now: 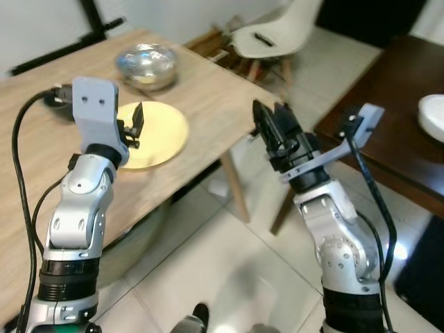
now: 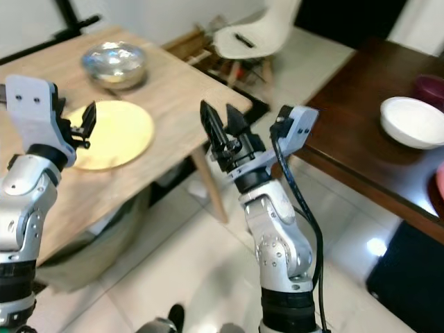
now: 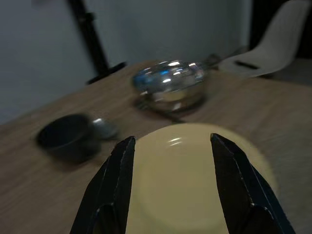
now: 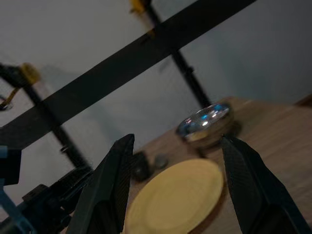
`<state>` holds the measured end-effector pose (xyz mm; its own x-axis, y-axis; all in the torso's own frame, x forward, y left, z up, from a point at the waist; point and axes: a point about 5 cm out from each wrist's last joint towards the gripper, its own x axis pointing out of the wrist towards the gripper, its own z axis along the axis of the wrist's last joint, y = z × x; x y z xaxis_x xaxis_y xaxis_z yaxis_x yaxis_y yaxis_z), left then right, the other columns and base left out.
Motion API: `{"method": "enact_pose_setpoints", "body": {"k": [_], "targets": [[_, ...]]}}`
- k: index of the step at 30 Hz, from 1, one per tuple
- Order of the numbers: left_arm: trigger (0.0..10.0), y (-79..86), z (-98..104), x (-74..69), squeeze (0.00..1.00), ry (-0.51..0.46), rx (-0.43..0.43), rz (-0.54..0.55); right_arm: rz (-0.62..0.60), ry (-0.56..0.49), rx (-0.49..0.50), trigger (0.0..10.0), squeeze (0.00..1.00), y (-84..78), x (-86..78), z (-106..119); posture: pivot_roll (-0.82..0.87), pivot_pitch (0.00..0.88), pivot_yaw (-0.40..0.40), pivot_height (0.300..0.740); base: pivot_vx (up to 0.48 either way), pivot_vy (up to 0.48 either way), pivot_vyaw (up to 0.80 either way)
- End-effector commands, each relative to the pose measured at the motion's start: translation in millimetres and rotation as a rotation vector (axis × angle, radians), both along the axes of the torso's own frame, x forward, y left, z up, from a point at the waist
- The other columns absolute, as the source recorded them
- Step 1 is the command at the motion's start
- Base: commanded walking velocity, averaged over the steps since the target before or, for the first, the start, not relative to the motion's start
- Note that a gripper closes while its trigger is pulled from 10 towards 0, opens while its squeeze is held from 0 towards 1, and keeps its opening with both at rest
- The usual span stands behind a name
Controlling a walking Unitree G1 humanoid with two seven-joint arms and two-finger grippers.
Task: Setting the table
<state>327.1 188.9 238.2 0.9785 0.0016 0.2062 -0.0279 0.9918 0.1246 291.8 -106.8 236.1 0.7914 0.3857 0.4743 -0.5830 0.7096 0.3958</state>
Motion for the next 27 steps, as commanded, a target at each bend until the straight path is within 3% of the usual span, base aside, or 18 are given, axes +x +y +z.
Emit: {"method": "enact_pose_setpoints", "body": {"k": [1,12,17,27], "targets": [[10.0,1.9,-1.4,4.7,0.00,0.023,0.009,-0.003,0.010,0.007,0.009,10.0,0.00,-0.2,-1.2,-2.1,-0.06,0.044,0.081,0.740,0.000,0.000,0.71],[10.0,-1.1,-5.3,24.3,0.00,0.102,0.024,-0.071,0.002,0.042,0.014,10.0,0.00,-2.4,3.1,-6.5,-0.07,0.050,0.085,0.740,0.000,0.000,0.66],[10.0,-11.3,-9.0,23.9,0.00,0.096,0.039,-0.070,-0.039,0.066,0.053,10.0,0.00,-9.2,5.4,-6.7,-0.07,0.056,0.080,0.740,0.000,0.000,0.00],[10.0,-17.0,-15.4,25.2,0.00,0.089,0.061,-0.059,-0.100,0.065,0.013,10.0,0.00,-16.4,7.5,-7.4,-0.08,0.060,0.075,0.740,0.458,0.000,0.00]]}}
